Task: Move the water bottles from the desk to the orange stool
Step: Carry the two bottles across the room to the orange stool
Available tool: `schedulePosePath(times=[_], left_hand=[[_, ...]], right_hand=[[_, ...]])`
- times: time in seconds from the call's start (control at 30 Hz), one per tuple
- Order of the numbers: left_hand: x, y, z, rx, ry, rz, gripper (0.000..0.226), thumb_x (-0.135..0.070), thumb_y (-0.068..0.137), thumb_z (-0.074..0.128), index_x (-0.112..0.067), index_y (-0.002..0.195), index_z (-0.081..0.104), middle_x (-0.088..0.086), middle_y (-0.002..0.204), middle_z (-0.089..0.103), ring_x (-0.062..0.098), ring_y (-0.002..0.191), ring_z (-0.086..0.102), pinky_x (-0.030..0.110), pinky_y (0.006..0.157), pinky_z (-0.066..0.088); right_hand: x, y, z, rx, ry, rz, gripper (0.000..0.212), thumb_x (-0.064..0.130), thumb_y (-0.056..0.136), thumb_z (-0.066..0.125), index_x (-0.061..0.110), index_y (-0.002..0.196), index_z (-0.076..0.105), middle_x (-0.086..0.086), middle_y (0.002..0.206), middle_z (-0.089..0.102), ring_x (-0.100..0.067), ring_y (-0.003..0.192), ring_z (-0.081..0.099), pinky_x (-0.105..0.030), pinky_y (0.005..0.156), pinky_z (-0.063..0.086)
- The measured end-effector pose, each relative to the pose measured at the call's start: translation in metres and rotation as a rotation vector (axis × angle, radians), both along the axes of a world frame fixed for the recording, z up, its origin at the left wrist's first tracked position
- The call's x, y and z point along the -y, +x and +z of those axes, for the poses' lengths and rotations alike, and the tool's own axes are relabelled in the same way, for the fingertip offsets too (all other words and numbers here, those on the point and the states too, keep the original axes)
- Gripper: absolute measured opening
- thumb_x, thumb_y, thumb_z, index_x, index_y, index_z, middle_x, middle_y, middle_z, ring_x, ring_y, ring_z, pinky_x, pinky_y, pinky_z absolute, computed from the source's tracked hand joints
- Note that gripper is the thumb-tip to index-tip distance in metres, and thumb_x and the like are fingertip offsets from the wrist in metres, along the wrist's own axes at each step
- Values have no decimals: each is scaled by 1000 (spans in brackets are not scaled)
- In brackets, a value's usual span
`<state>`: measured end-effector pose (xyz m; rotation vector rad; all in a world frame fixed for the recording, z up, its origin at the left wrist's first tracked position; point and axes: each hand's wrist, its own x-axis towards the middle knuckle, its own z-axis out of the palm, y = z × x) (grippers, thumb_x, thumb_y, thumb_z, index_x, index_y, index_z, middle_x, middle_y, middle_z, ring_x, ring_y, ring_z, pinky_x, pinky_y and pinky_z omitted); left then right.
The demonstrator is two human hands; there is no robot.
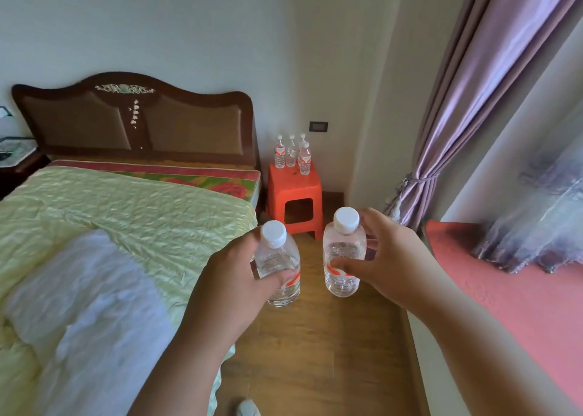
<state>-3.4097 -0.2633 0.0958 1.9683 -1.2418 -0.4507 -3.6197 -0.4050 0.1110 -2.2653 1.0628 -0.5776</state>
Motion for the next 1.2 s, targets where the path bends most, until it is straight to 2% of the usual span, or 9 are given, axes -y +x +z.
schedulePosePath(times=[0.37, 0.47, 0.57, 0.7, 0.77, 0.83, 0.97, 1.07, 1.2], left_hand=[[100, 122, 1, -3, -15, -106, 54, -49, 73, 87, -50, 118, 59, -29, 106, 67, -2, 100, 65, 33, 86, 57], [122, 159, 6, 38, -14, -136, 42, -48, 74, 86, -50, 106, 58, -31, 99, 64, -2, 97, 64, 22, 78, 52], [136, 187, 5, 74, -29, -142, 47, -48, 75, 86, -49, 113, 59, -32, 98, 62, 0, 97, 64, 24, 78, 52], [149, 219, 3, 50, -32, -129, 50, -48, 73, 86, -49, 115, 58, -28, 100, 65, 1, 98, 64, 28, 81, 54], [156, 234, -1, 39, -23, -122, 55, -50, 73, 86, -47, 120, 59, -25, 105, 67, 2, 101, 65, 32, 84, 56], [164, 249, -6, 25, -9, -104, 60, -52, 72, 86, -47, 125, 59, -24, 110, 67, 2, 103, 65, 35, 87, 56], [181, 272, -13, 21, 4, -72, 56, -49, 73, 86, -48, 122, 59, -25, 108, 67, 2, 104, 64, 36, 88, 56], [202, 288, -18, 33, 24, -52, 48, -50, 74, 84, -47, 115, 59, -24, 103, 67, 2, 99, 64, 35, 84, 56], [238, 307, -24, 51, 50, -16, 45, -57, 74, 80, -39, 110, 62, -17, 99, 67, 8, 94, 66, 41, 82, 58]], right_hand=[[73, 110, 4, -42, -4, -126, 62, 52, 63, 85, 51, 114, 49, 23, 108, 64, -1, 94, 64, -29, 81, 56], [85, 143, 5, -11, -20, -174, 60, 52, 62, 83, 52, 111, 50, 23, 106, 64, 0, 93, 65, -28, 80, 55], [93, 172, 2, -31, -7, -173, 59, 50, 63, 85, 53, 109, 49, 23, 104, 64, -1, 91, 65, -26, 77, 55], [109, 210, 2, -50, -8, -174, 59, 48, 67, 85, 43, 116, 53, 25, 104, 61, -6, 91, 64, -14, 50, 49], [119, 228, 1, -57, -13, -158, 61, 46, 68, 85, 41, 121, 54, 25, 105, 60, -6, 92, 63, -9, 44, 44], [130, 242, -1, -52, -3, -140, 64, 44, 68, 86, 41, 123, 54, 24, 108, 61, -6, 92, 64, -7, 46, 42], [157, 266, -10, -52, 15, -122, 63, 48, 66, 85, 41, 121, 54, 21, 108, 64, -5, 95, 65, -16, 70, 49], [185, 283, -16, -69, 39, -108, 64, 46, 68, 85, 39, 123, 54, 18, 109, 64, -6, 93, 64, -10, 59, 46], [233, 304, -24, -22, 67, -71, 65, 47, 66, 85, 40, 122, 54, 17, 111, 67, -4, 96, 66, -29, 82, 56]])
